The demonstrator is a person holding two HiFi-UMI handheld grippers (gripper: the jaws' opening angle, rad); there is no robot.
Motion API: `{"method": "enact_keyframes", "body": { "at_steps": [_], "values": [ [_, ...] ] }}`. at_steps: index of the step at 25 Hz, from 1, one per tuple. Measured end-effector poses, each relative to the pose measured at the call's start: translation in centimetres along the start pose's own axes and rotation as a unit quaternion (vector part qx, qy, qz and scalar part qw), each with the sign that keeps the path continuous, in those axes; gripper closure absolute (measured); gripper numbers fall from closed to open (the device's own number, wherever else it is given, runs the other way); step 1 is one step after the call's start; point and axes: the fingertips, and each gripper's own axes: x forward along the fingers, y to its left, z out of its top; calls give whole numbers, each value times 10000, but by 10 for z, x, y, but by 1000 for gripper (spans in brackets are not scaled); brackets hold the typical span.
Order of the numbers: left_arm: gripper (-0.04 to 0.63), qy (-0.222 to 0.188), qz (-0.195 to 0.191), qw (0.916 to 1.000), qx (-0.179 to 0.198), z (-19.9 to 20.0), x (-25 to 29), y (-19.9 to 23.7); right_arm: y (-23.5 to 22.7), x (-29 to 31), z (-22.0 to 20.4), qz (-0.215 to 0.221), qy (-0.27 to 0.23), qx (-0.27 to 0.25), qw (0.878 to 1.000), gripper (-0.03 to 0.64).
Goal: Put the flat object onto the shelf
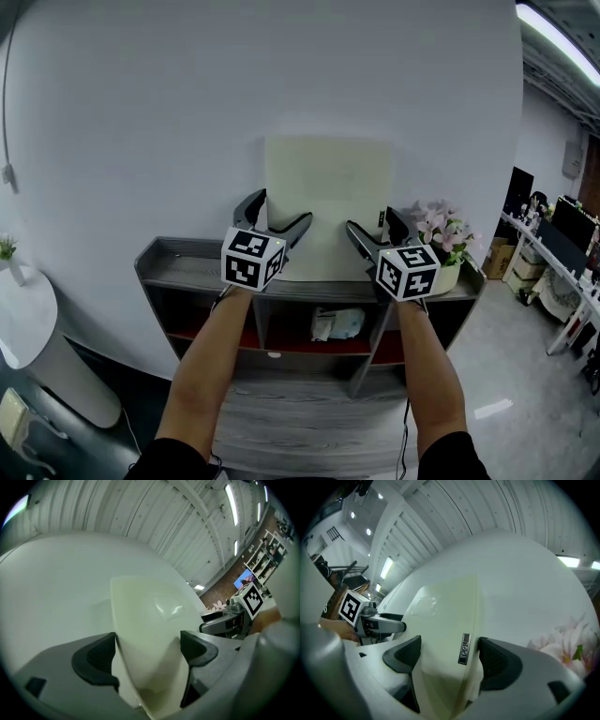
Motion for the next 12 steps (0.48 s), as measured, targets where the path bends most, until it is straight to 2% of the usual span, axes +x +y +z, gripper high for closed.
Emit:
{"method": "enact_keyframes", "body": {
  "at_steps": [2, 7, 12],
  "values": [
    [169, 4, 23, 10000, 67, 1, -2, -1, 0, -1, 0, -22, -2, -38, 10000, 212],
    [169, -30, -7, 9999, -128, 2, -7, -2, 3, -5, 5, -70, -90, -102, 9999, 212],
    [169, -89, 48, 9998, -151, 7, -13, -2, 6, -8, 11, -112, -180, -166, 9996, 212]
  ]
}}
